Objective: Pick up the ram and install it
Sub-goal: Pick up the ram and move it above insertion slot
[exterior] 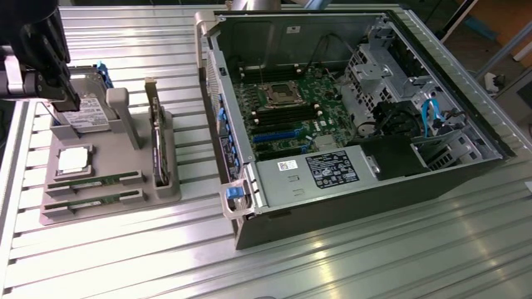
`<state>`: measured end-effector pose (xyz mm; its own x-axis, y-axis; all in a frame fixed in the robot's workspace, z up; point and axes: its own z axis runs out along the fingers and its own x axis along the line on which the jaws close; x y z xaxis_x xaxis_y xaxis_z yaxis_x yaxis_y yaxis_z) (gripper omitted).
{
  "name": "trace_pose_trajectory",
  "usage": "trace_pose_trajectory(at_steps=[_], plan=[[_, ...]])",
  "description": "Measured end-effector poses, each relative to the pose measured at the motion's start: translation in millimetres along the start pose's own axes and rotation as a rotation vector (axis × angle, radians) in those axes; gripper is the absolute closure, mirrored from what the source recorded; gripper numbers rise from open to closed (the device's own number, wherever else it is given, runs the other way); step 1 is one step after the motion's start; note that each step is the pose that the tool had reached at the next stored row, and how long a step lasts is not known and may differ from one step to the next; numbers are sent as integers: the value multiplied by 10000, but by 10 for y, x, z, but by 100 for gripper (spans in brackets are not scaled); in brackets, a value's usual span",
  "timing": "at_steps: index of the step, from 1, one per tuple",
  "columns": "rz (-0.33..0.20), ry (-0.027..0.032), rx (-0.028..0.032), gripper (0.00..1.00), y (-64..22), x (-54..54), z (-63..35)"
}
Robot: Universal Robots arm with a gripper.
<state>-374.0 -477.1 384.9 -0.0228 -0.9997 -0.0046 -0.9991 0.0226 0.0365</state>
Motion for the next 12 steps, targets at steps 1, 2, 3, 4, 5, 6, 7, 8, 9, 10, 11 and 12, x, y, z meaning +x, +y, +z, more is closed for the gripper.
trace_pose_trajectory(at_steps=[1, 2, 3, 4, 5, 6, 7, 8, 9, 10, 11, 12], plan=[[1, -1, 1, 89, 0, 9, 17], [1, 1, -2, 89, -1, 25, 36], [1, 0, -2, 89, -2, 38, 54], [1, -1, 0, 89, -3, 52, 73], [1, -2, 1, 89, -4, 66, 92], [2, -3, 1, 89, -5, 79, 112], [1, -4, 3, 89, -6, 89, 130], [1, -3, 1, 89, -7, 98, 146], [1, -2, 0, 89, -7, 104, 159], [2, -3, 1, 89, -8, 110, 175], [2, -2, 0, 89, -9, 116, 191], [1, -2, 0, 89, -10, 122, 208]])
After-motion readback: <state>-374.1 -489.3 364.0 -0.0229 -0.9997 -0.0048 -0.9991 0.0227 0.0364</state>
